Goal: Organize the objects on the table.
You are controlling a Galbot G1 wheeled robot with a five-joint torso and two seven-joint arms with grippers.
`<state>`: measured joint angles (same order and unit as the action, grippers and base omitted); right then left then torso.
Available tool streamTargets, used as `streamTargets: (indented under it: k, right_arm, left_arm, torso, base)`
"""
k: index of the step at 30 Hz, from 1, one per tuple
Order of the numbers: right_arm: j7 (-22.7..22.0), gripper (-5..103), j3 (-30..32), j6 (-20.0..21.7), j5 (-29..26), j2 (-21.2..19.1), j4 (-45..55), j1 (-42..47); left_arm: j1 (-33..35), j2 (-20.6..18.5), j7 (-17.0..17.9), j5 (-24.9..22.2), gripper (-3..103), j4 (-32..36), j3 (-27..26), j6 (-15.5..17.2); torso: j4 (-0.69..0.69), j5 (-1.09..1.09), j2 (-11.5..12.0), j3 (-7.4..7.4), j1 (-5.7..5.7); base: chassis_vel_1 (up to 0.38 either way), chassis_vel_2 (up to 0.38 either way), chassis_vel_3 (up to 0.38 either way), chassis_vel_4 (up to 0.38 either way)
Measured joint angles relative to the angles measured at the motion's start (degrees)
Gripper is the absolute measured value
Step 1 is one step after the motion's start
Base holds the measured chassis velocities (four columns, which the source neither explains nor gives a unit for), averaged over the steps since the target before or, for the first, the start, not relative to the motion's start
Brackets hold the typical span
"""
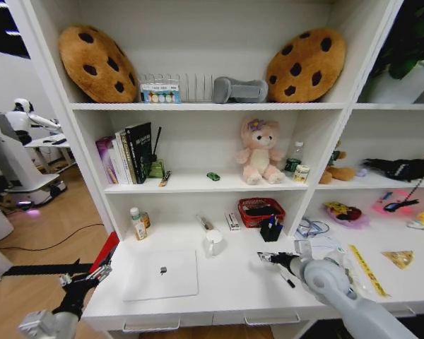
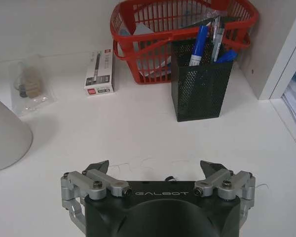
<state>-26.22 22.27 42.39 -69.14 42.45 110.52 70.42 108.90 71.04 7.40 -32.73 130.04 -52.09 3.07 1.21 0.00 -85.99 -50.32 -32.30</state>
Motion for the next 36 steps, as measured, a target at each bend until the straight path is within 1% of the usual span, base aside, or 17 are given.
streamTargets:
  k: [2, 3, 5, 6, 8, 23, 24, 25, 26, 29, 31, 32, 33, 34, 36]
  right_arm:
    - [1.7, 100, -0.5, 0.0, 1.6, -0.5, -1.5, -0.1]
    - [1.7, 100, -0.5, 0.0, 1.6, -0.5, -1.5, -0.1]
    - [4.1, 100, -1.0, -0.1, 3.9, -0.9, -2.7, 0.3]
    - [4.1, 100, -1.0, -0.1, 3.9, -0.9, -2.7, 0.3]
    - [5.5, 100, -1.8, -0.1, 5.6, -0.9, -3.6, 0.4]
    - [6.8, 100, -6.3, -0.2, 8.5, -2.2, -5.9, -2.3]
    - [6.8, 102, -6.8, -0.2, 8.7, -2.4, -5.9, -2.5]
    - [6.8, 98, -7.4, -0.2, 8.9, -2.6, -5.9, -2.5]
    - [6.8, 98, -7.4, -0.2, 8.9, -2.6, -5.9, -2.5]
    - [6.8, 85, -8.0, -0.4, 9.0, -2.6, -6.2, -2.6]
    - [6.8, 85, -8.1, -0.4, 9.0, -2.6, -6.3, -2.6]
    - [6.8, 79, -8.1, -0.4, 9.2, -2.5, -6.4, -2.6]
    - [6.8, 79, -8.1, -0.4, 9.2, -2.5, -6.4, -2.6]
    - [6.8, 68, -8.1, -0.5, 9.5, -2.5, -6.6, -2.6]
    - [6.8, 68, -8.0, -0.5, 9.6, -2.5, -6.6, -2.6]
  left_arm:
    - [0.0, 0.2, 0.1, 0.1, 100, -0.2, 0.0, 0.0]
    - [0.0, 0.2, 0.1, 0.1, 100, -0.2, 0.0, 0.0]
    - [-0.1, 0.6, 0.2, 0.5, 100, -0.3, 0.3, 0.1]
    - [-0.1, 0.6, 0.2, 0.5, 100, -0.3, 0.3, 0.1]
    - [-0.2, 1.3, 0.3, 0.9, 100, -0.3, 0.7, 0.3]
    - [-0.9, 1.4, 0.6, 0.7, 100, -0.5, 0.6, 0.5]
    - [-1.0, 1.4, 0.6, 0.7, 100, -0.6, 0.6, 0.5]
    - [-1.1, 1.4, 0.6, 0.6, 100, -0.8, 0.6, 0.5]
    - [-1.1, 1.4, 0.6, 0.6, 100, -0.8, 0.6, 0.5]
    - [-1.4, 1.3, 0.6, 0.2, 100, -1.0, 0.5, 0.5]
    - [-1.4, 1.2, 0.6, 0.2, 100, -1.2, 0.5, 0.5]
    - [-1.4, 1.2, 0.6, 0.1, 100, -1.2, 0.5, 0.5]
    - [-1.4, 1.2, 0.6, 0.1, 100, -1.2, 0.5, 0.5]
    - [-1.4, 1.1, 0.6, 0.1, 100, -1.3, 0.5, 0.5]
    - [-1.4, 1.0, 0.6, 0.1, 100, -1.4, 0.5, 0.5]
  torso:
    - [0.01, 0.00, 0.0, 0.00, 0.00]
    - [0.01, 0.00, 0.0, 0.00, 0.00]
    - [0.02, 0.00, 0.0, 0.00, 0.00]
    - [0.02, 0.00, 0.0, 0.00, 0.00]
    - [0.02, 0.00, 0.0, 0.00, 0.00]
    - [0.01, 0.00, 0.0, 0.00, 0.00]
    - [0.01, -0.01, 0.0, 0.00, 0.00]
    - [0.01, -0.01, 0.0, 0.00, 0.00]
    - [0.01, -0.01, 0.0, 0.00, 0.00]
    - [0.01, -0.02, 0.0, 0.01, 0.00]
    - [0.00, -0.03, 0.0, 0.01, 0.00]
    - [0.00, -0.03, 0.0, 0.02, 0.01]
    - [0.00, -0.03, 0.0, 0.02, 0.01]
    - [0.00, -0.03, 0.0, 0.02, 0.01]
    - [0.00, -0.03, 0.0, 0.02, 0.01]
  base:
    - [0.000, 0.000, 0.000, 0.000]
    - [0.000, 0.000, 0.000, 0.000]
    - [0.000, 0.000, 0.000, 0.000]
    - [0.000, 0.000, 0.000, 0.000]
    - [0.000, 0.000, 0.000, 0.000]
    - [0.000, 0.000, 0.000, 0.000]
    - [0.000, 0.000, 0.000, 0.000]
    - [0.000, 0.000, 0.000, 0.000]
    - [0.000, 0.000, 0.000, 0.000]
    - [0.000, 0.000, 0.000, 0.000]
    - [0.000, 0.000, 0.000, 0.000]
    - [0.000, 0.000, 0.000, 0.000]
    - [0.000, 0.000, 0.000, 0.000]
    - [0.000, 0.000, 0.000, 0.000]
    - [0.000, 0.000, 0.000, 0.000]
